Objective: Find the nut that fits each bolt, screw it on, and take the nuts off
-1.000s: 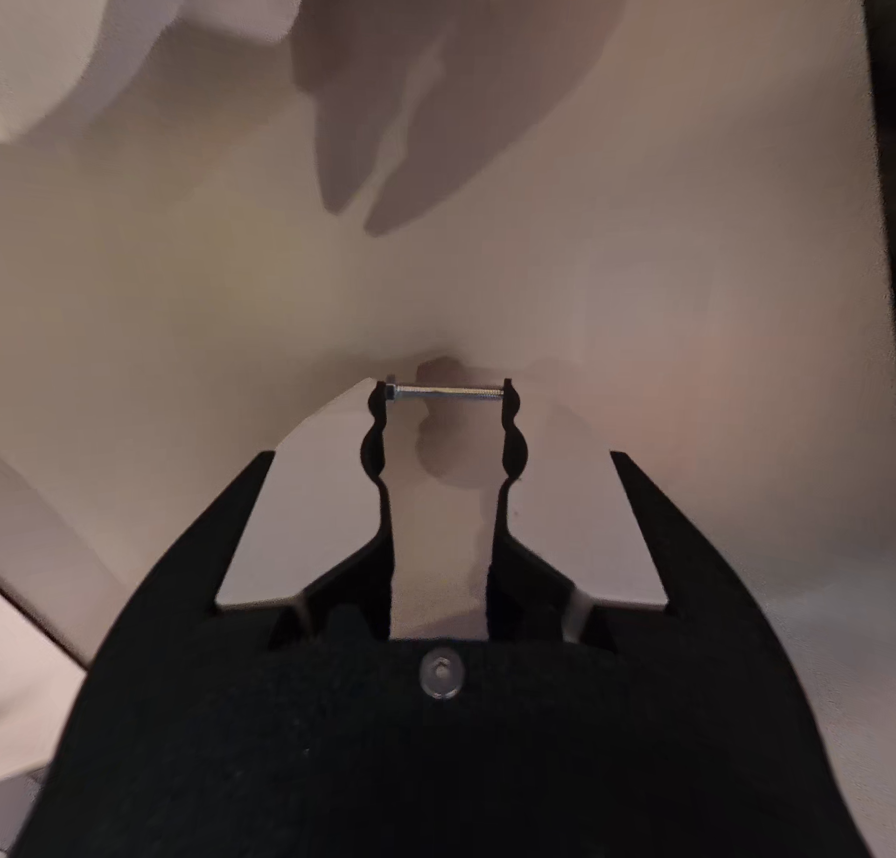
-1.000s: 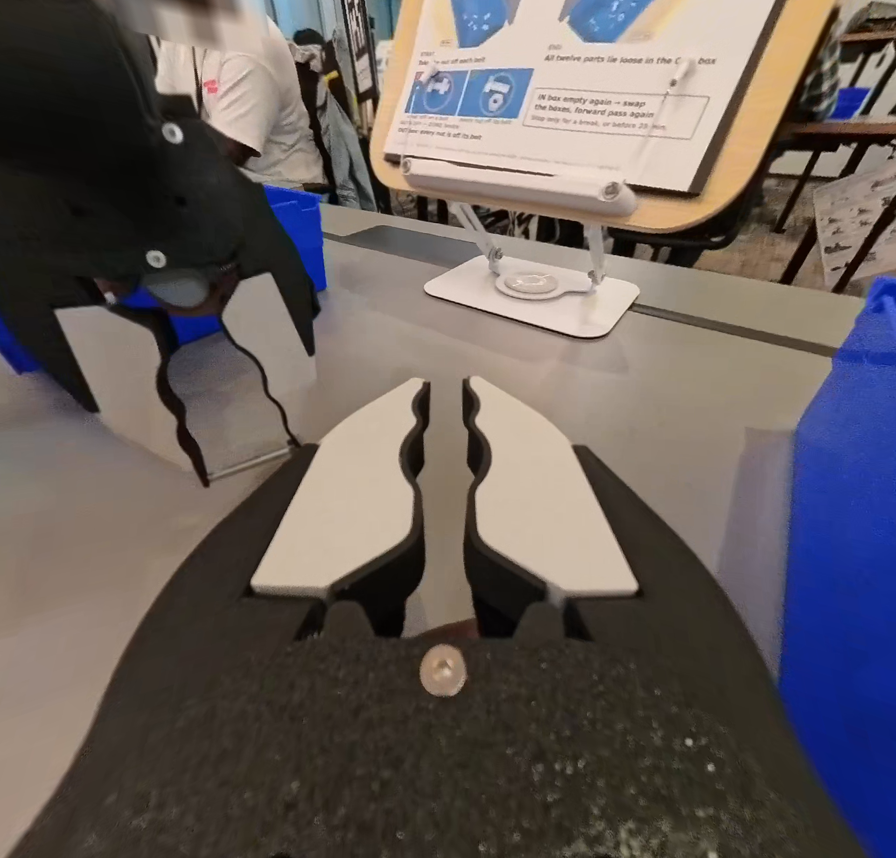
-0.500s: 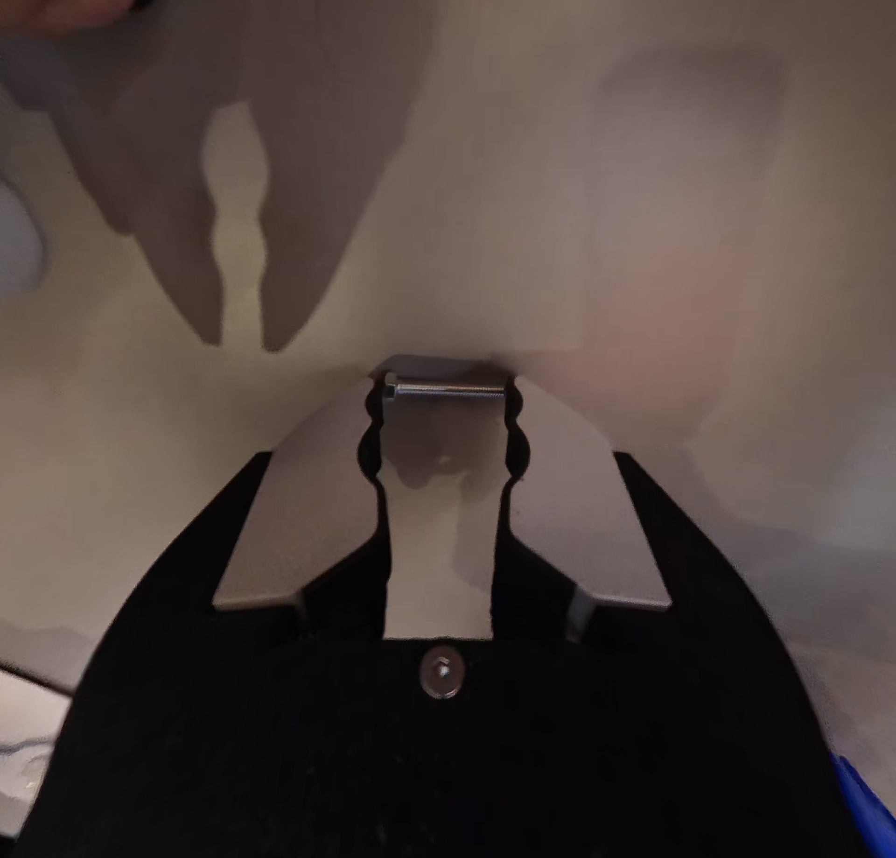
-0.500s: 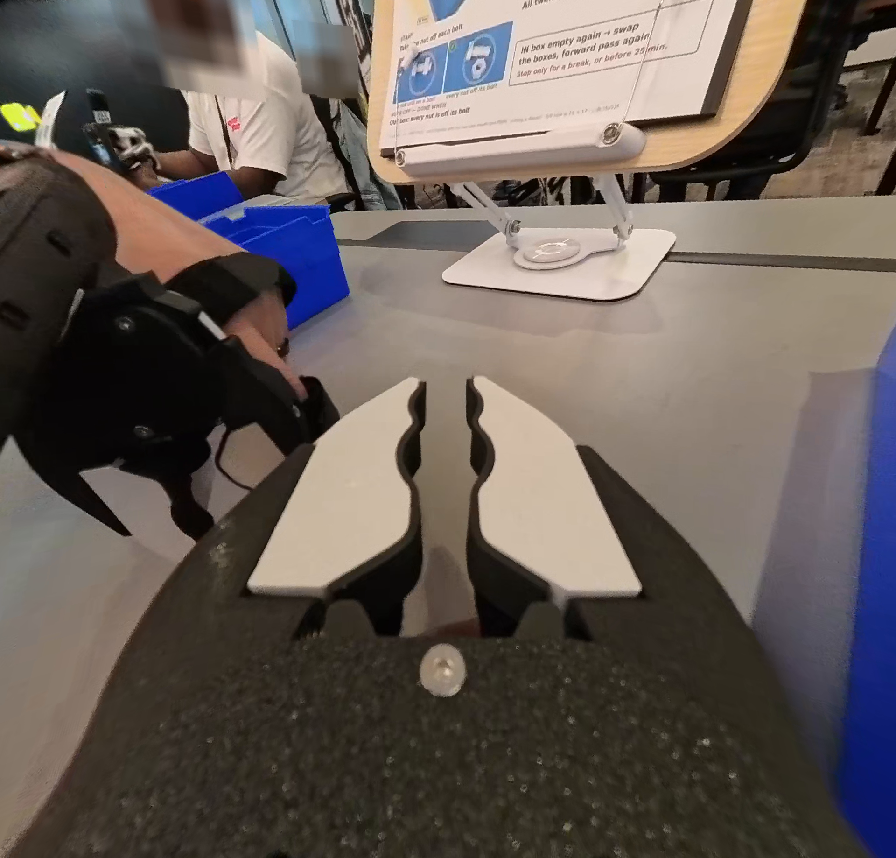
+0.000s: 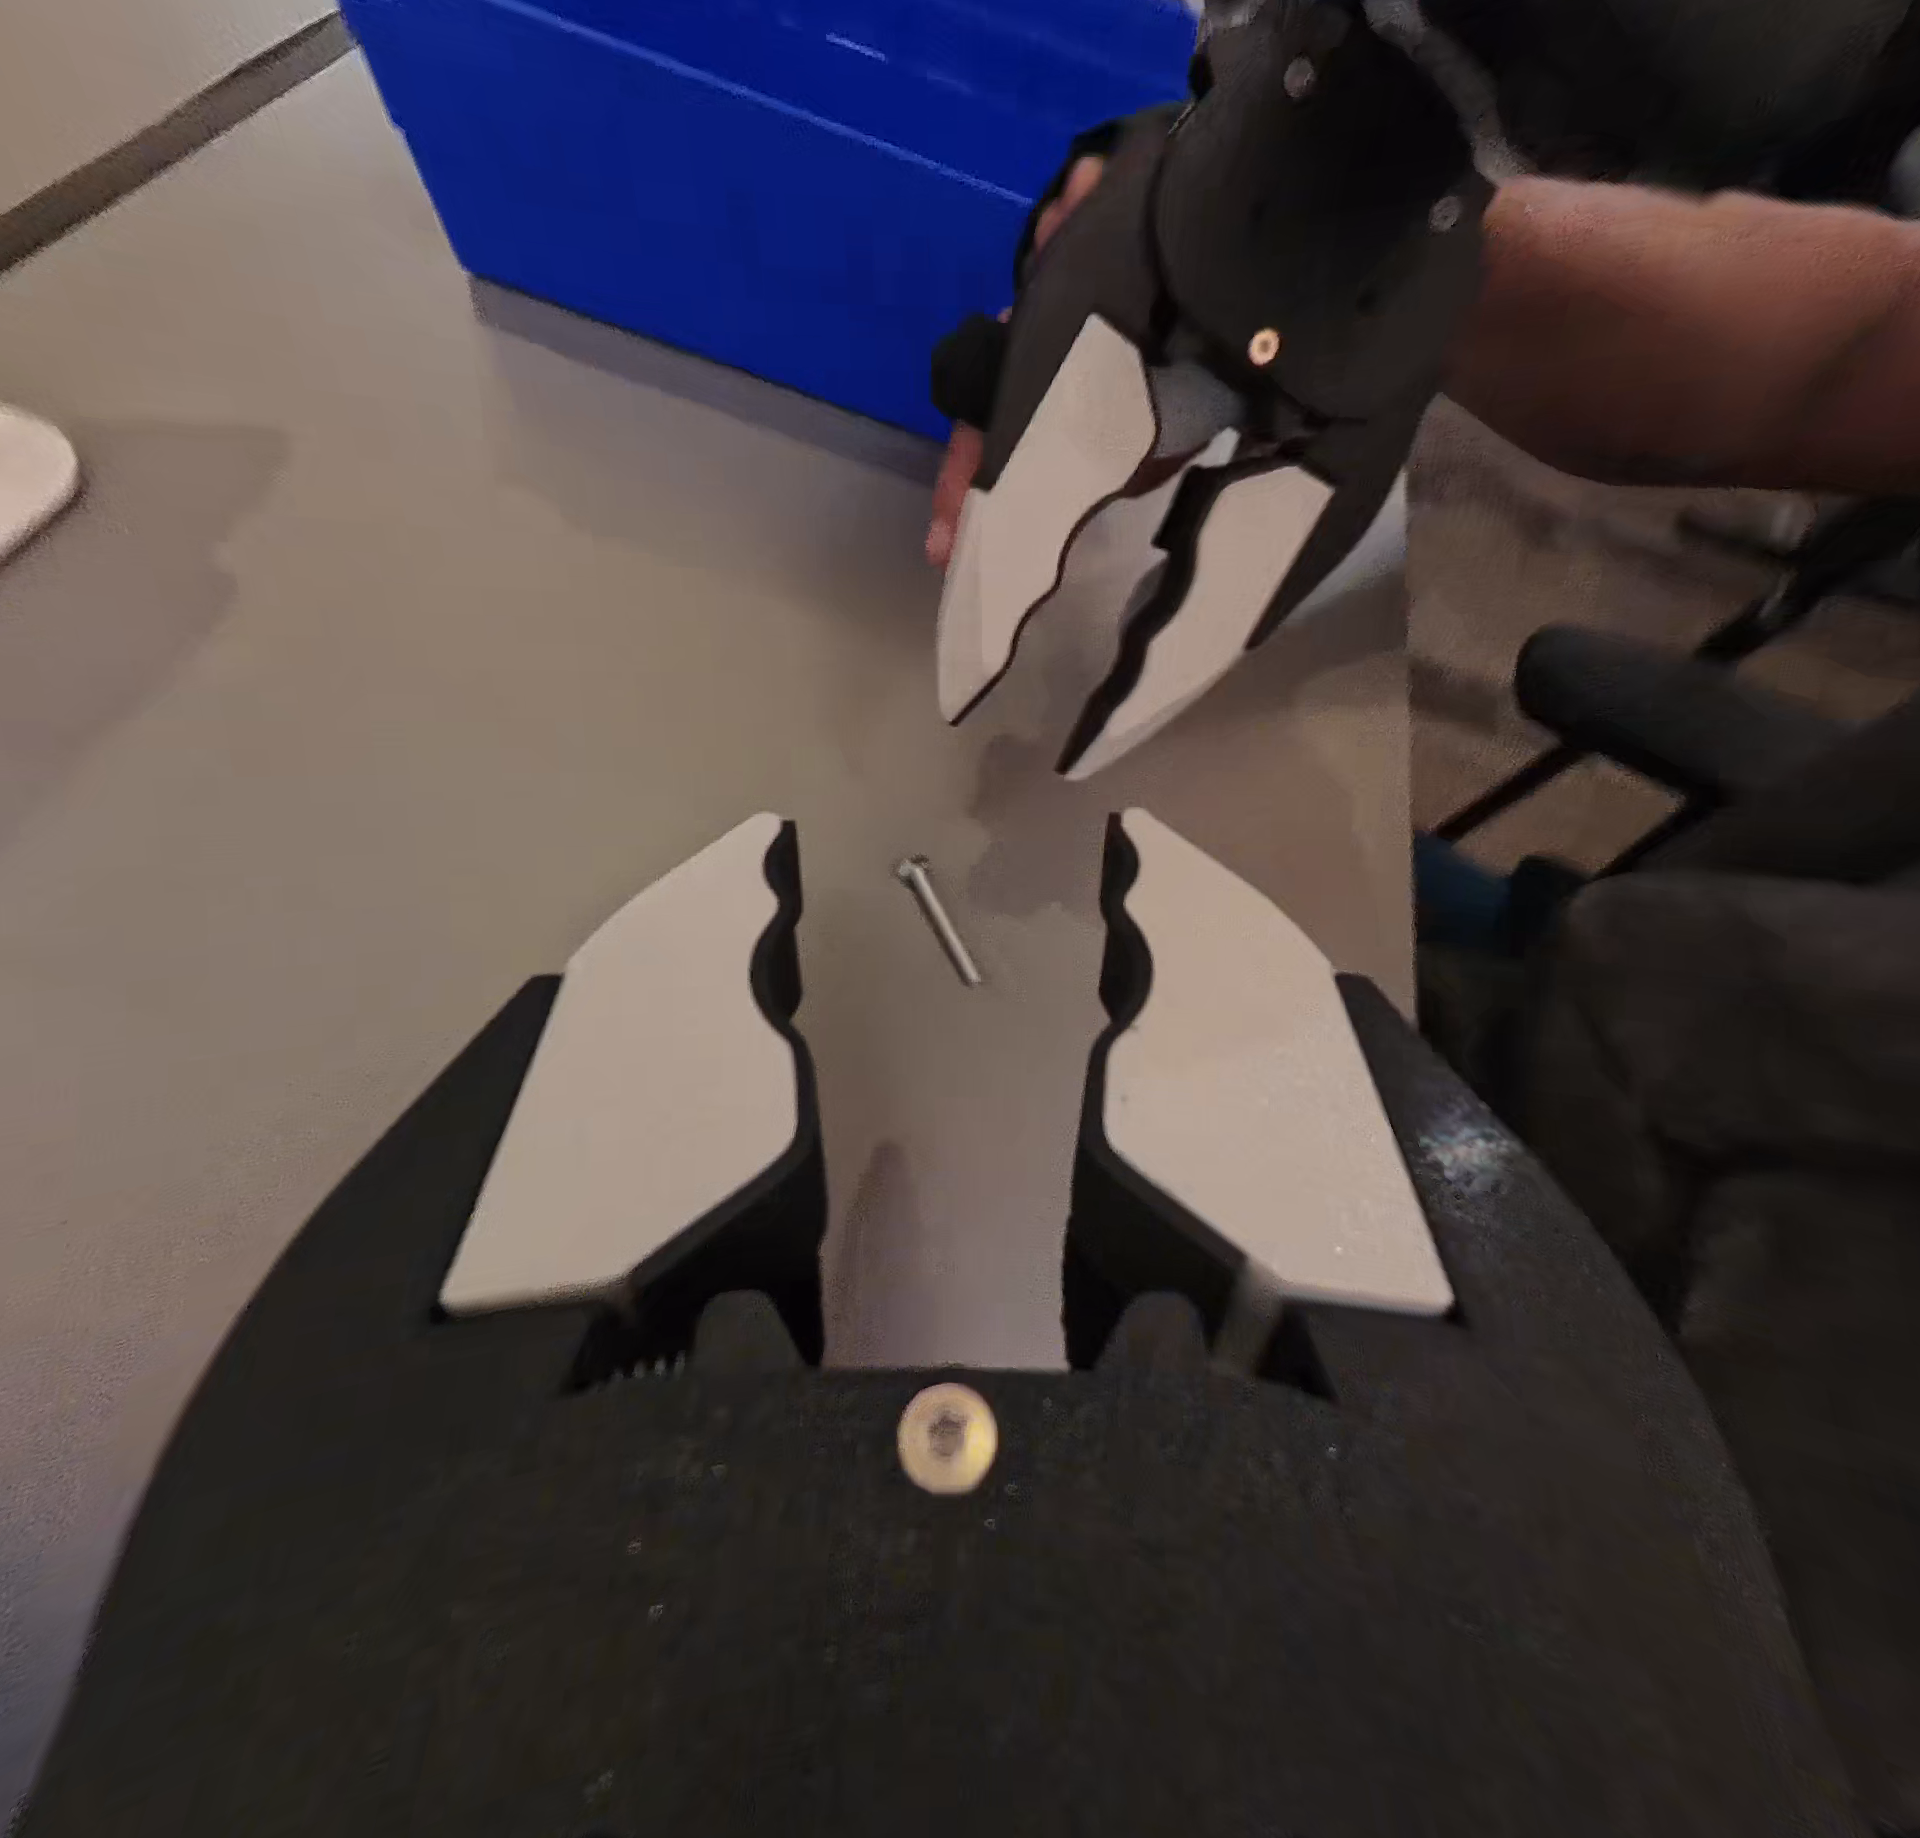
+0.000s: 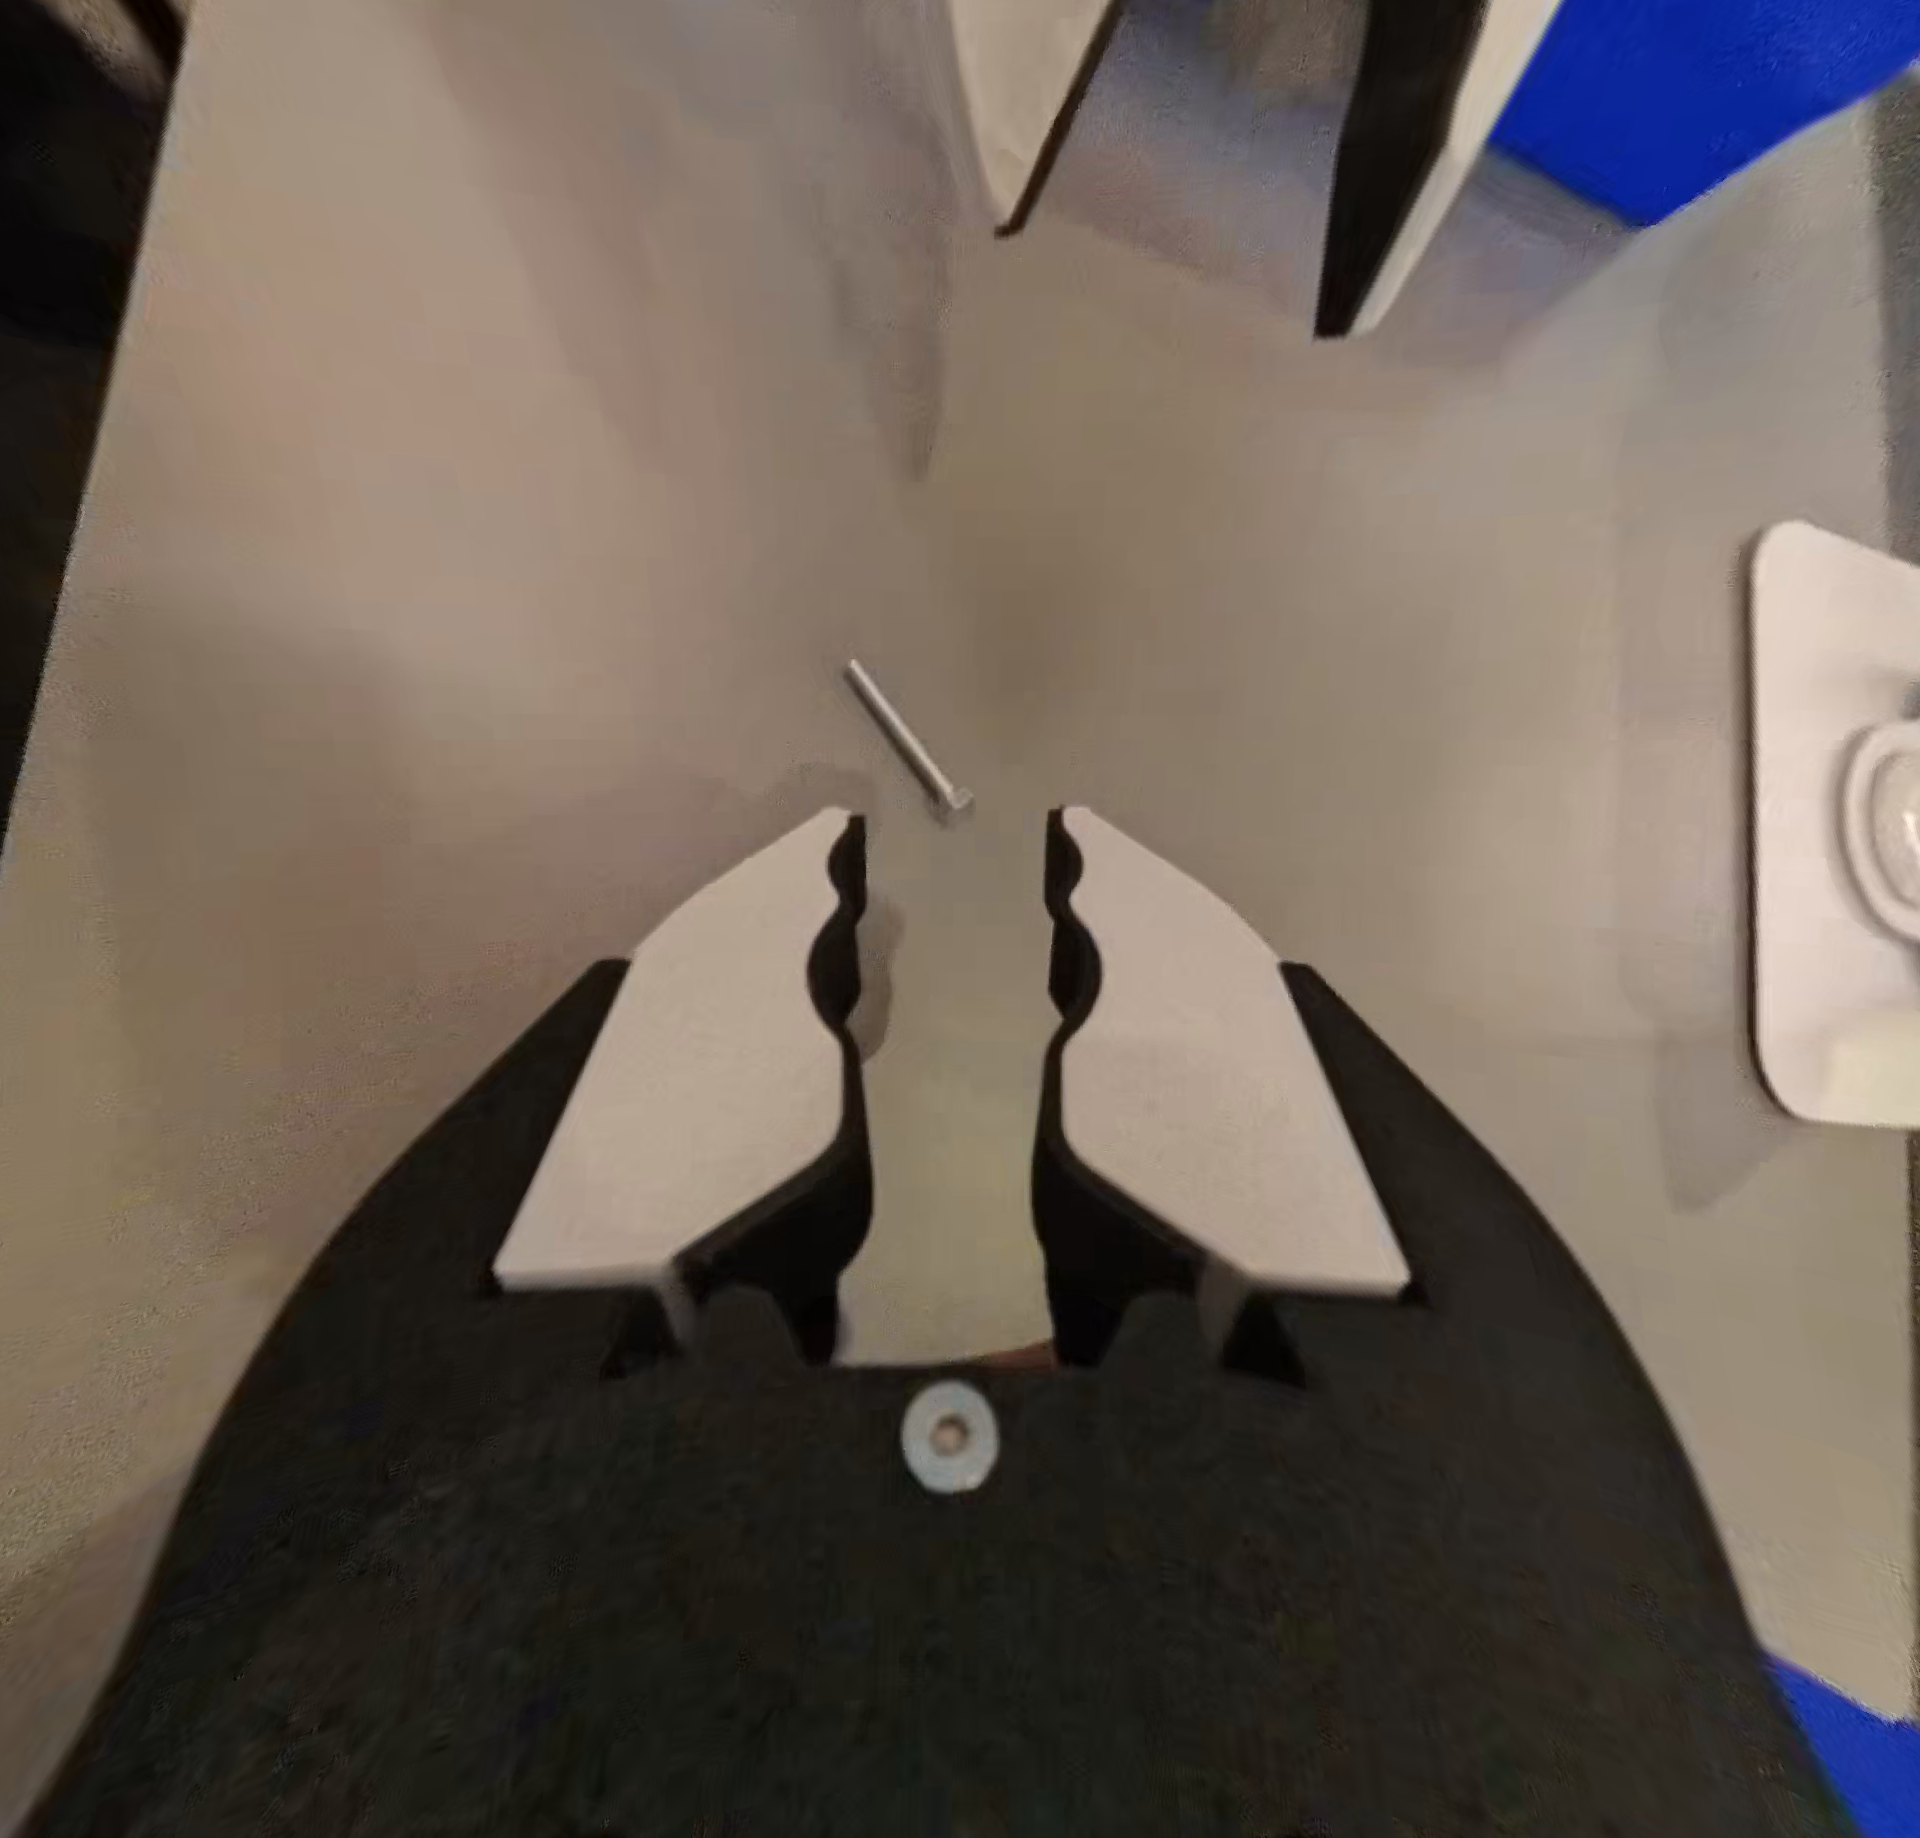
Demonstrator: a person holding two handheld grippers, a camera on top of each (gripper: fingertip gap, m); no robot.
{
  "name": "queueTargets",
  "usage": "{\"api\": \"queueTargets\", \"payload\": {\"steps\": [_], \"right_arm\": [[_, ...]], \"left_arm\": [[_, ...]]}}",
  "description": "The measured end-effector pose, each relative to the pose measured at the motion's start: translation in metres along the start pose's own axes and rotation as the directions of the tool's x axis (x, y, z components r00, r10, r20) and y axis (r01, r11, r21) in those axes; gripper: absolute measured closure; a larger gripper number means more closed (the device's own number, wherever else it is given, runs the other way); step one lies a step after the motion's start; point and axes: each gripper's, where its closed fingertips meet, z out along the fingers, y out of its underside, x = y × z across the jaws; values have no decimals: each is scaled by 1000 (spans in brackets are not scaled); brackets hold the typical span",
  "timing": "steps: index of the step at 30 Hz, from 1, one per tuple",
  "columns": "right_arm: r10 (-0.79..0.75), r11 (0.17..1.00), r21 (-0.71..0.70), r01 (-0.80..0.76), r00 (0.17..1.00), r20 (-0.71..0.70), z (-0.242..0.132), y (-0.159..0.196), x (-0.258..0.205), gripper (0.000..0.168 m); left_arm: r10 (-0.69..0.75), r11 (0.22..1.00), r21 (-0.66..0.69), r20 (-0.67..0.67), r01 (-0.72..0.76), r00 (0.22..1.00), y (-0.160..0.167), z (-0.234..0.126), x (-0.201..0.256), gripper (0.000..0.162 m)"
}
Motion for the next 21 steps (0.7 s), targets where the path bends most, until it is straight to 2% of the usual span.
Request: {"api": "queueTargets", "payload": {"steps": [2, 5, 8, 14, 21], "right_arm": [[-122, 986, -103, 130, 990, 73, 10, 9, 0, 135], [-292, 936, -164, 310, 948, 125, 23, 14, 4, 140], [-376, 893, -203, 402, 914, 154, 33, 13, 10, 140], [-281, 905, -218, 365, 899, 337, 35, 9, -3, 142], [-321, 861, -249, 443, 854, 409, 52, 17, -5, 147]], "left_arm": [[-75, 996, 55, 55, 72, 996, 22, -3, 1, 107], [-78, 995, 81, 163, 65, 984, 54, -10, 1, 114], [-75, 994, 90, 192, 58, 979, 71, -18, 0, 116], [-109, 994, 42, 137, 104, 985, 91, -21, -4, 115], [-65, 996, -48, 134, 72, 989, 101, -11, 0, 115]]}}
